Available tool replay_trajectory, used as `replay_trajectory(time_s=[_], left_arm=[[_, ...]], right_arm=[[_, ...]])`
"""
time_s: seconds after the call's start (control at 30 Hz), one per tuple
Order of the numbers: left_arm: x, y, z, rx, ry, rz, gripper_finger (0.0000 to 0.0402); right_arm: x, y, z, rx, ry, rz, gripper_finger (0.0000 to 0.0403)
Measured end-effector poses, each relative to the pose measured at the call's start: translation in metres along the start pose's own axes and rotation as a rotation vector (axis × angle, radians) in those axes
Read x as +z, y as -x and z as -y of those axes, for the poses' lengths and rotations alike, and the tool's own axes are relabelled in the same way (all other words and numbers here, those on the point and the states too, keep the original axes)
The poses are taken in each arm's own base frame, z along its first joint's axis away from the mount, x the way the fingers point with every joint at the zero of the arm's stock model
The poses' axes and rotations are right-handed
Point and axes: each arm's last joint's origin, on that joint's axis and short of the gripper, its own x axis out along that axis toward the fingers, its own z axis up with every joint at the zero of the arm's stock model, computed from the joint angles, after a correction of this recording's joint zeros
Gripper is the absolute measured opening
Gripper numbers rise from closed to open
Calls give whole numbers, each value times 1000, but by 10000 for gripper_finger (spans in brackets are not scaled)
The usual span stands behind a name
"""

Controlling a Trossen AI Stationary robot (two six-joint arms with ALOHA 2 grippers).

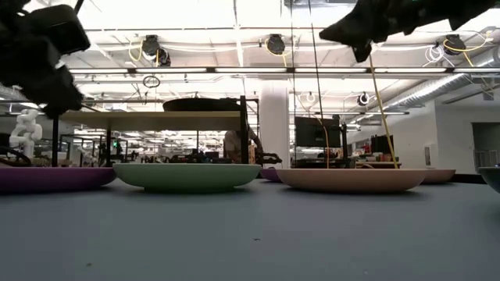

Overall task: Place and stack plates onto a shelf
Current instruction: Put the left purple plate on the shelf

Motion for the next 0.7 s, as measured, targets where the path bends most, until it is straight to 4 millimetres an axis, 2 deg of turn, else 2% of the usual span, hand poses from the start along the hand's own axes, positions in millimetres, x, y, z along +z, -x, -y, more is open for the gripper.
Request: replay_trajectory(time_s=[0.2, 0.33, 0.57, 0.7], left_arm=[[-17, -11, 9, 16, 131, -108, 119], [-25, -21, 13, 63, 120, -173, 163], [-21, -42, 27, 195, 70, -213, 174], [-17, -50, 34, 333, 33, -262, 174]], right_arm=[[-6, 5, 0, 4, 4, -1, 0], [-13, 4, 1, 1, 33, -25, 0], [-18, 3, 1, 2, 88, -39, 0], [-18, 3, 1, 4, 114, -39, 0]])
